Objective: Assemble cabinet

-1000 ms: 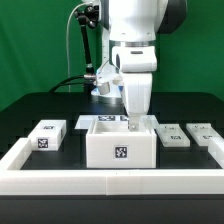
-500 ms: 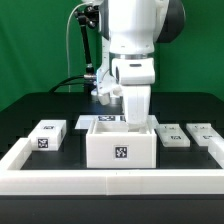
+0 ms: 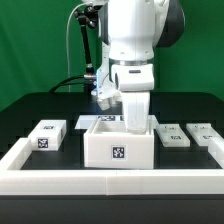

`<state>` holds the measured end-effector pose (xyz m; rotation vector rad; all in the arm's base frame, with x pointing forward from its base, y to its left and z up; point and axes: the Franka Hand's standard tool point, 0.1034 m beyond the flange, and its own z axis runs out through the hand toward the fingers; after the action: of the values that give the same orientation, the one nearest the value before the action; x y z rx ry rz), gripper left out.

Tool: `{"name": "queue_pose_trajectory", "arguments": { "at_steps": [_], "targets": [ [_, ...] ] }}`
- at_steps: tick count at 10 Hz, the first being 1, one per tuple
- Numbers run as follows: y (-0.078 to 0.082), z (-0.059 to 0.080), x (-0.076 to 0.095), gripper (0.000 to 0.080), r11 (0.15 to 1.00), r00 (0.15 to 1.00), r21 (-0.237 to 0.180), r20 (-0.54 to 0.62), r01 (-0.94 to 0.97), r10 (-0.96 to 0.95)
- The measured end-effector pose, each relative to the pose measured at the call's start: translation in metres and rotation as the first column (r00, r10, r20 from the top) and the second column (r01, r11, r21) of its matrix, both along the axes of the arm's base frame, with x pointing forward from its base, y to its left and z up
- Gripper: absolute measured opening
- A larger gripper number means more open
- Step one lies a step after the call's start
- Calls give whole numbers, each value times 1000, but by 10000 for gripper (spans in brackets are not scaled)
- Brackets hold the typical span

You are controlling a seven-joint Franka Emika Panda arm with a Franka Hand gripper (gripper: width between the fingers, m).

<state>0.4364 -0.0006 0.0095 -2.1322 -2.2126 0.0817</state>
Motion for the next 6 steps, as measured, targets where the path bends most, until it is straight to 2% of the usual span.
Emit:
{"name": "queue_pose_trajectory", "arguments": {
  "at_steps": [1,2,3,5,6],
  "targets": [
    [0,0,0,461,1000,1000,0,0,0,0],
    [-1,1,2,278,1000,1000,0,9,2,-2],
    [-1,1,2,278,1000,1000,0,9,3,-3],
    [-1,0,2,45,1000,1000,0,9,4,-4],
    [-1,1,3,45,1000,1000,0,12,4,-4]
  ]
}}
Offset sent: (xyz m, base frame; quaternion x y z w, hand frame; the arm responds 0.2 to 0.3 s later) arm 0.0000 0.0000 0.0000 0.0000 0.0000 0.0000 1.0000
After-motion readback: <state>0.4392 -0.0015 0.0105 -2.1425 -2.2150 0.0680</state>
